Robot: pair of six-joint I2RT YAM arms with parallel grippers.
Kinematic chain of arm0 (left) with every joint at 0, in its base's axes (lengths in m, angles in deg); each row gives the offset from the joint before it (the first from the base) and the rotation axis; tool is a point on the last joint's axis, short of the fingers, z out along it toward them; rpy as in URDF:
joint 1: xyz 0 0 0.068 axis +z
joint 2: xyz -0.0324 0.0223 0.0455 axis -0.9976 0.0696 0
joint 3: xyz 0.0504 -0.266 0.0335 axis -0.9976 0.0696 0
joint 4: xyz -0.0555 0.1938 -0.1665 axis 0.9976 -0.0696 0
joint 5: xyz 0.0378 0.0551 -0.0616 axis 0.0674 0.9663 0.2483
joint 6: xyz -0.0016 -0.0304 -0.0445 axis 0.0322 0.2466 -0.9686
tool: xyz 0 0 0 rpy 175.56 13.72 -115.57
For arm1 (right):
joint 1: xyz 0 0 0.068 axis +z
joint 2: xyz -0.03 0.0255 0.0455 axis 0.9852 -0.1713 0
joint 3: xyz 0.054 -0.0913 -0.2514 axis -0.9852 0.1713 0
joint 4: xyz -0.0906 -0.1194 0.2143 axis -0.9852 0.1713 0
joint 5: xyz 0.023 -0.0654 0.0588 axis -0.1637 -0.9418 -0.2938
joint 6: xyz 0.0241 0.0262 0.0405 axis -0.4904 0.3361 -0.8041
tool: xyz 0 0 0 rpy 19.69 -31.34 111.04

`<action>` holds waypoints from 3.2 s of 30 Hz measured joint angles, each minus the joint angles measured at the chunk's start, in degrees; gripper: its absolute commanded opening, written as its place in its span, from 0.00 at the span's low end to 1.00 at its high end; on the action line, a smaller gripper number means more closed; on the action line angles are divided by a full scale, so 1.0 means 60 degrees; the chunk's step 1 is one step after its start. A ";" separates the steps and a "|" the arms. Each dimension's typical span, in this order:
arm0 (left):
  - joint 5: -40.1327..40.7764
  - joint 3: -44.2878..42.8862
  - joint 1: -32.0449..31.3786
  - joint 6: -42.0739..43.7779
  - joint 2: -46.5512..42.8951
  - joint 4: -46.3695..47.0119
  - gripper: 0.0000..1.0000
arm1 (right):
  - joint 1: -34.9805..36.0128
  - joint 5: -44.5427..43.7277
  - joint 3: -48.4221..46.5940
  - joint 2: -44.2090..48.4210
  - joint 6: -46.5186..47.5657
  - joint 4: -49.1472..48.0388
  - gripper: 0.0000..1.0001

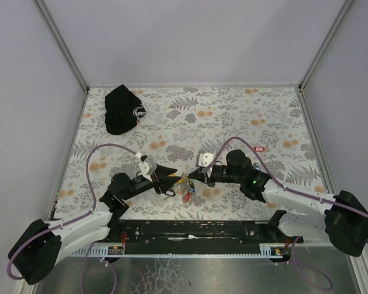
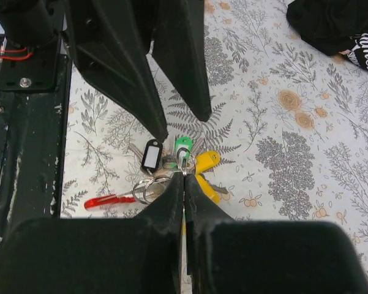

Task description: Put the keys on the keyring

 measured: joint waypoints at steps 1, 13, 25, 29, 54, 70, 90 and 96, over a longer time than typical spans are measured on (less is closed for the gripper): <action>0.0011 0.0098 0.0007 -0.0076 -0.0127 0.0066 0.37 | 0.0000 0.0000 0.0004 -0.0091 -0.0135 -0.0182 0.00; 0.0871 -0.0339 0.0066 -0.1264 0.2222 0.0426 0.39 | 0.0007 0.0288 0.0433 -0.0215 -0.0998 -0.1657 0.00; 0.0911 0.0412 0.0579 -0.2157 0.1381 0.1577 0.42 | -0.0004 0.0222 0.1049 -0.0189 -0.1366 -0.2514 0.00; 0.0153 0.0477 0.0579 -0.1912 0.1257 0.1934 0.41 | -0.0033 0.0229 0.1275 -0.0328 -0.1657 -0.3257 0.00; -0.1949 0.0226 0.0579 -0.1592 0.2718 0.3155 0.31 | -0.0062 0.0339 0.2073 -0.1435 -0.3075 -0.6251 0.00; -0.1708 0.0390 0.0579 -0.1570 0.1880 0.3220 0.29 | -0.0087 0.0317 0.2244 -0.1563 -0.3319 -0.6710 0.00; -0.2025 0.0208 0.0579 -0.1530 0.2758 0.3366 0.16 | -0.0087 0.0455 0.2248 -0.1625 -0.3399 -0.6743 0.00; -0.2175 0.0168 0.0579 -0.1617 0.2936 0.3504 0.03 | -0.0087 0.0554 0.2248 -0.1665 -0.3450 -0.6754 0.00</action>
